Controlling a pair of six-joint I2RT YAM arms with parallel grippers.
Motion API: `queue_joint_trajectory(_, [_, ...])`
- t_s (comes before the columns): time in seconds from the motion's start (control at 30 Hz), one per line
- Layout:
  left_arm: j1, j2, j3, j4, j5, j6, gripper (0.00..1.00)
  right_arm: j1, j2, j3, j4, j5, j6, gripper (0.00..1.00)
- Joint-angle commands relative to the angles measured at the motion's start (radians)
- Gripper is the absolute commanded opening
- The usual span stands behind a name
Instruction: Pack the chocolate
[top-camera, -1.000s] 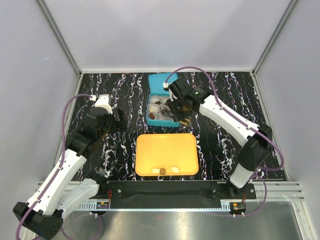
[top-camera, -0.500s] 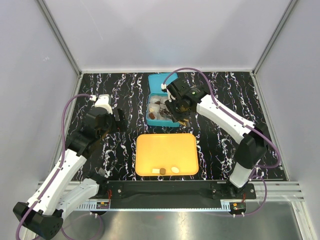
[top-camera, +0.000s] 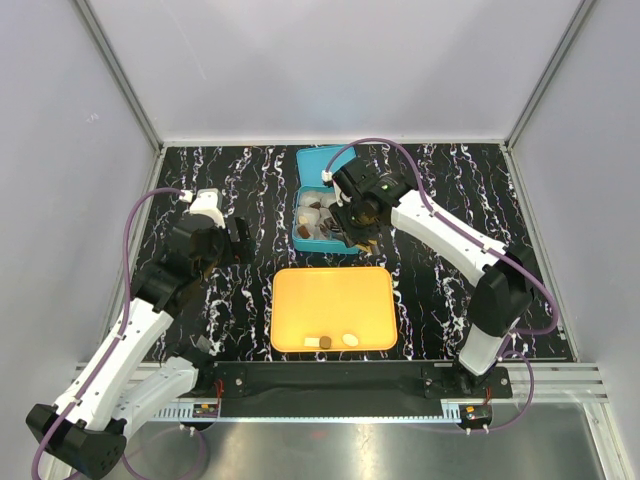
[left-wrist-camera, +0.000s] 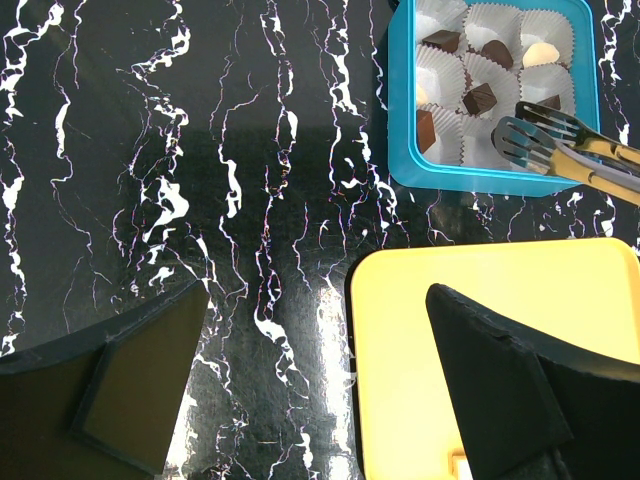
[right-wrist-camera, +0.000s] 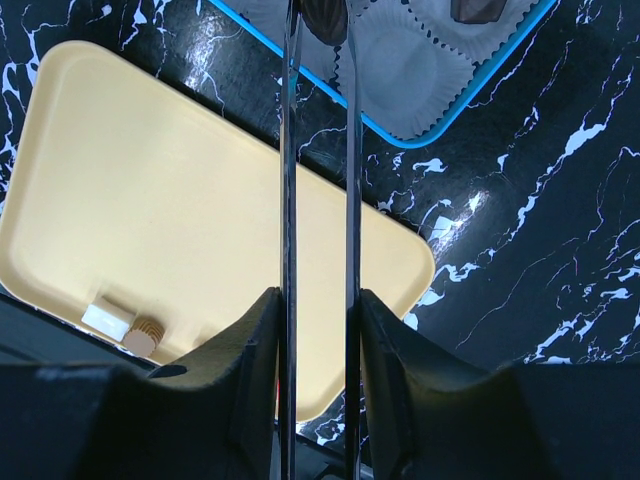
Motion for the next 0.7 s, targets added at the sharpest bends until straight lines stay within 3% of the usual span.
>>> queue_joint_trajectory(0.0, [0.006, -0.006, 0.033, 0.055, 0.008, 0.002, 0.99, -0.002, -0.006, -0.002, 0.009, -0.008, -0.001, 0.41])
queue_joint_trajectory(0.67, [0.006, -0.017, 0.033, 0.055, 0.009, 0.002, 0.99, -0.002, 0.004, 0.028, -0.002, -0.002, 0.002, 0.47])
